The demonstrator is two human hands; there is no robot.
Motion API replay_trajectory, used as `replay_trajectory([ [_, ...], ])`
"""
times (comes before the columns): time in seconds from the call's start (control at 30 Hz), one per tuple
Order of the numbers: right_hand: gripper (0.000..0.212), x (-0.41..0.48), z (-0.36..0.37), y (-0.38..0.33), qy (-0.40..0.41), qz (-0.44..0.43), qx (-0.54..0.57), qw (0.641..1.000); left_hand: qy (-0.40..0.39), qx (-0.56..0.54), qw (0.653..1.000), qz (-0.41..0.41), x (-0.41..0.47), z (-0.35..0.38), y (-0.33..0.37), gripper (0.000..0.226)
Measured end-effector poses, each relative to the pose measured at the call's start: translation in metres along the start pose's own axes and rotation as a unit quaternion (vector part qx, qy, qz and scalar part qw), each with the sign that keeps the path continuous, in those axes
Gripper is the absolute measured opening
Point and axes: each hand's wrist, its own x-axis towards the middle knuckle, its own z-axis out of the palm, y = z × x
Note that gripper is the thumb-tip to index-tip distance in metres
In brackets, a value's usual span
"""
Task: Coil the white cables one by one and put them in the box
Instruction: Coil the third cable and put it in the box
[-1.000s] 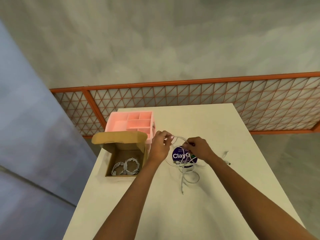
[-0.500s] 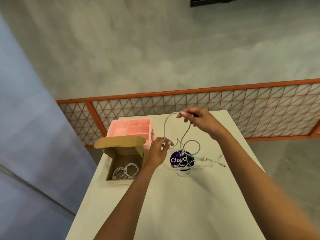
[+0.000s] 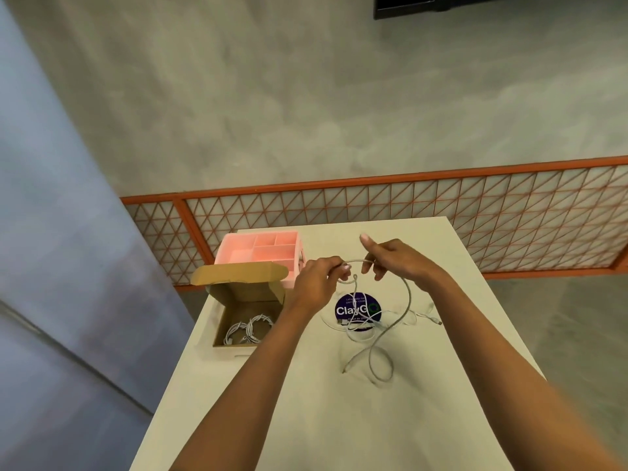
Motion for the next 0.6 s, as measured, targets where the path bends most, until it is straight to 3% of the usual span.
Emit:
replay_trajectory([
  [0.17,0.036,-0.007,-0.004,-0.007,-0.009,-0.108,0.057,0.992,-0.031,-0.042,0.999,0.005,-0.008,0.001,0.0,0.022],
  [0.43,0.03,-0.003,-0.025,-0.012,0.083,-0.149,0.197,0.965,-0.142,-0.02,0.989,-0.03,-0.029,0.007,-0.035,0.024],
  [0.53,0.03,-0.002,-0.031,-0.012,0.118,-0.112,0.142,0.976,-0.146,-0.109,0.977,-0.109,-0.036,0.006,-0.042,0.034],
  [0.6,0.035,-0.003,-0.032,-0.008,0.097,-0.058,0.064,0.992,-0.147,-0.17,0.962,-0.155,-0.038,0.006,-0.04,0.036],
])
